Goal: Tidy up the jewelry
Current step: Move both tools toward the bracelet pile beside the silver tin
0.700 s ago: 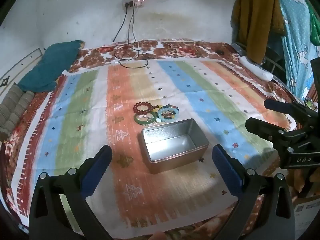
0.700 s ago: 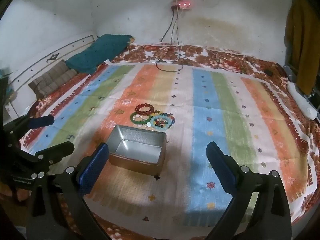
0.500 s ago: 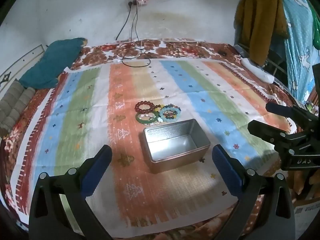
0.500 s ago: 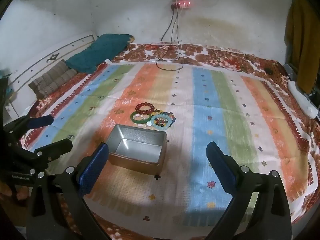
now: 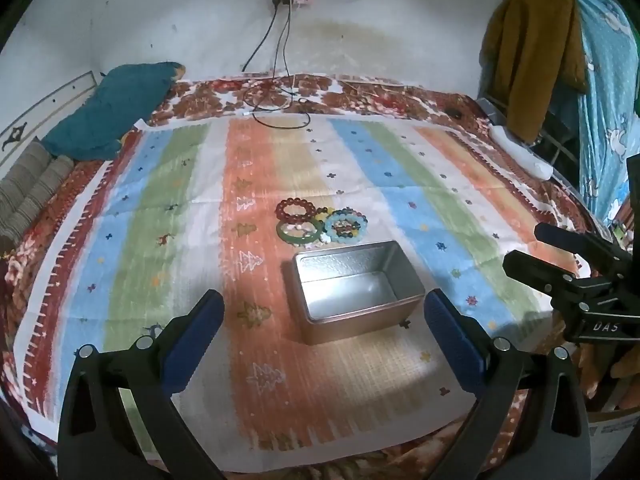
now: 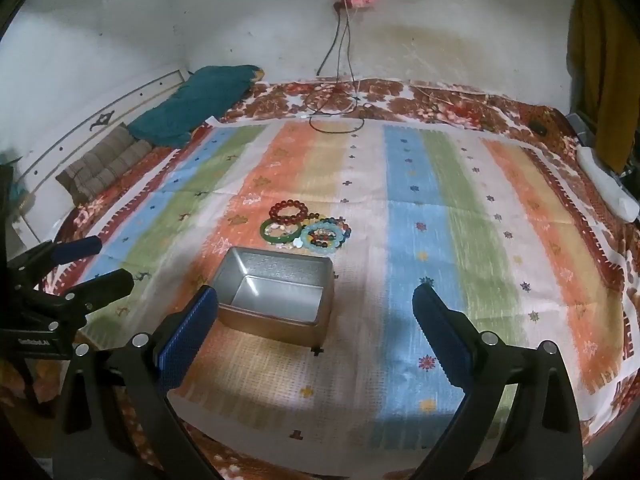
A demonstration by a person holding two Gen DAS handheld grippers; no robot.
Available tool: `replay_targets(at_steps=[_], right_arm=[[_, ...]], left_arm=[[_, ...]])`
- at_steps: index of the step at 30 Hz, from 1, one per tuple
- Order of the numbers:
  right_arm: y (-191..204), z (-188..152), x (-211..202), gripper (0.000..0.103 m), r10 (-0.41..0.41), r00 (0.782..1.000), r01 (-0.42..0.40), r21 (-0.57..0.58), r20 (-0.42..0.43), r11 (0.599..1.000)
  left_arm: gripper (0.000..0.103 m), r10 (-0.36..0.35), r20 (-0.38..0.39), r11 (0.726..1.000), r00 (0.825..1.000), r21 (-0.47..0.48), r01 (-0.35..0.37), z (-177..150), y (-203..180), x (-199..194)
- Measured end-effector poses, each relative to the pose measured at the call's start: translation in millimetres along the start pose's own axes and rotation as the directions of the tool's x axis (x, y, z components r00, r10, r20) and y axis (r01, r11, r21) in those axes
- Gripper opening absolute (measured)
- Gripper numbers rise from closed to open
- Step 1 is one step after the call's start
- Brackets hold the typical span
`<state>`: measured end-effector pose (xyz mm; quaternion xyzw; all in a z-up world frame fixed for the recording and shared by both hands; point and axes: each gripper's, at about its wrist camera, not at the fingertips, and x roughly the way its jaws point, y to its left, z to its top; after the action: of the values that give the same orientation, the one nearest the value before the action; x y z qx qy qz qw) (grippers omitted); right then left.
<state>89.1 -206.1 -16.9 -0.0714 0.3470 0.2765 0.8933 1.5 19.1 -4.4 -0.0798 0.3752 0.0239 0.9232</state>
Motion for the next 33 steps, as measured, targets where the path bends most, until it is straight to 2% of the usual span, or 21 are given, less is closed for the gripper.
replay_targets(at_steps=[13, 23, 33], right_arm=[[0.5, 2.9, 5.4, 0.099, -0.028, 0.999, 0.028, -0.005, -0.021, 1.000], [-0.5, 1.9, 6.9, 0.099, -0.029, 0.999, 0.028, -0.003, -0.026, 1.000], [-2.8, 5.5, 15.4, 0.099, -0.044, 0.998, 0.045, 0.015, -0.041, 0.999]], left_arm=[[0.097, 0.004, 0.002, 0.999, 1.000, -0.046, -0.004, 0.8, 7.8, -0.6], [0.097, -0.005, 0.014, 0.999, 1.000, -0.040, 0.005, 0.5, 8.0, -1.5], [0.097, 0.015, -0.020, 0.998, 1.000, -0.055, -0.016, 5.4, 11.8, 7.0]])
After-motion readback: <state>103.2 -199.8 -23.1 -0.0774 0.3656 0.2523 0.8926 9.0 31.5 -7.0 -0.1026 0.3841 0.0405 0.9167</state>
